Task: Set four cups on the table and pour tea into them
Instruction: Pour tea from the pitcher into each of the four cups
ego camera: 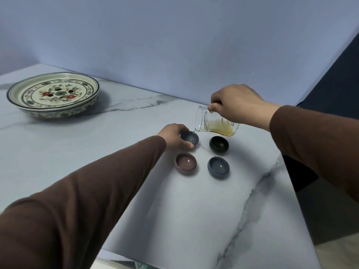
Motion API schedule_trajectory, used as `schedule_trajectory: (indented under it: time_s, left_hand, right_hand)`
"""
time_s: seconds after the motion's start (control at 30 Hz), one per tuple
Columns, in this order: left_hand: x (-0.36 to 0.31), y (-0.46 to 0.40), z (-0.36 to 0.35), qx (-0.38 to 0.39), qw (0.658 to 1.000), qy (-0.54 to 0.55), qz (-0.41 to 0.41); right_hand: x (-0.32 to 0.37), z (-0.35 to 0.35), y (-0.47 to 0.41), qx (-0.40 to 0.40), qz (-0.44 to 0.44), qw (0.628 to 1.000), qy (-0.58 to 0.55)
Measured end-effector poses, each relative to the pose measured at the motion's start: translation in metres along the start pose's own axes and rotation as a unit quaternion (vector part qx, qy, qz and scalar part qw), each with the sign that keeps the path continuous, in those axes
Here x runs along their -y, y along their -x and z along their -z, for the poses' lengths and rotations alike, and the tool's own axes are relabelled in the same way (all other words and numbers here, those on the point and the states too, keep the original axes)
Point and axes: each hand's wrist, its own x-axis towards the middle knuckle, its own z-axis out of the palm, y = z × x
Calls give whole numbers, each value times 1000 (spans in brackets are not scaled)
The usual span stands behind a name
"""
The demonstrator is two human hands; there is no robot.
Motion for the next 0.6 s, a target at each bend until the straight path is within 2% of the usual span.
schedule_trajectory:
  time_s: [0.6]
  left_hand:
    - [-4, 1, 2, 5, 1000, 5, 5]
  right_hand:
    - [3, 11, -7, 0, 29, 999, 25]
